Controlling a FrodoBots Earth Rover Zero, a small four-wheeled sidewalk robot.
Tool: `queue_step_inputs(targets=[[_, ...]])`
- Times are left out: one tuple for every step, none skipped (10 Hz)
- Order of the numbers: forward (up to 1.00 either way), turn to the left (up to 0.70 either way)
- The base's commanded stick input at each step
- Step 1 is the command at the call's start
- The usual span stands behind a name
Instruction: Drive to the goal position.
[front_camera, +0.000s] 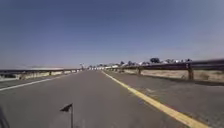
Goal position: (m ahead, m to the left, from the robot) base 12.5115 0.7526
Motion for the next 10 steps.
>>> queue_step_inputs(targets=[[1.0,0.22],[1.0,0.0],[1.0,0.0],[1.0,0.0],[1.0,0.0],[1.0,0.01],[1.0,0.02],[1.0,0.03],[1.0,0.07],[1.0,0.17]])
